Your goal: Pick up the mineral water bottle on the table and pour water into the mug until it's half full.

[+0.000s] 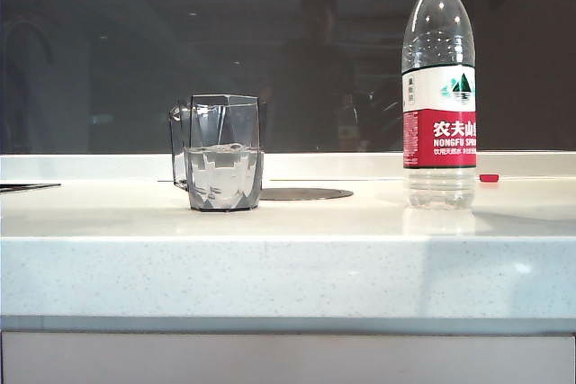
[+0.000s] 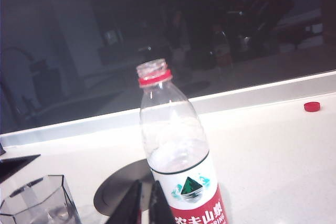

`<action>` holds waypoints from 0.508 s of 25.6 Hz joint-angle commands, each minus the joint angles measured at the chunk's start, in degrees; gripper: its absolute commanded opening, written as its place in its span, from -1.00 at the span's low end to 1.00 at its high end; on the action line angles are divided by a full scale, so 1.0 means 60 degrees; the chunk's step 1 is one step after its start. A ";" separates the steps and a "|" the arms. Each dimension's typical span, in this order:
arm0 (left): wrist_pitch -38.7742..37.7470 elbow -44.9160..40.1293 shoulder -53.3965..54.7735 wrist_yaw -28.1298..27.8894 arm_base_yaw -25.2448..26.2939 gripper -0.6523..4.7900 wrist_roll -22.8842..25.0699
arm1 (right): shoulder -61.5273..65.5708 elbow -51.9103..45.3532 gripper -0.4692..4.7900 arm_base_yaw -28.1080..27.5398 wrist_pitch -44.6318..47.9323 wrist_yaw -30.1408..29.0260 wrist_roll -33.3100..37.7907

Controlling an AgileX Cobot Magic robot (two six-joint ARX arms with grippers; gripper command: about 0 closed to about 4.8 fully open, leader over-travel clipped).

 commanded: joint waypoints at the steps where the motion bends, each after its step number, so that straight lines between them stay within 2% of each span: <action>1: 0.0084 0.0025 0.0007 0.0022 0.0018 -0.77 0.0015 | -0.0204 0.0018 -0.67 0.0004 -0.0262 0.0426 -0.0044; 13: -0.0313 0.0025 0.0007 0.0204 0.0015 -0.77 0.0015 | -0.0226 0.0018 -0.67 0.0000 -0.0280 0.0444 -0.0040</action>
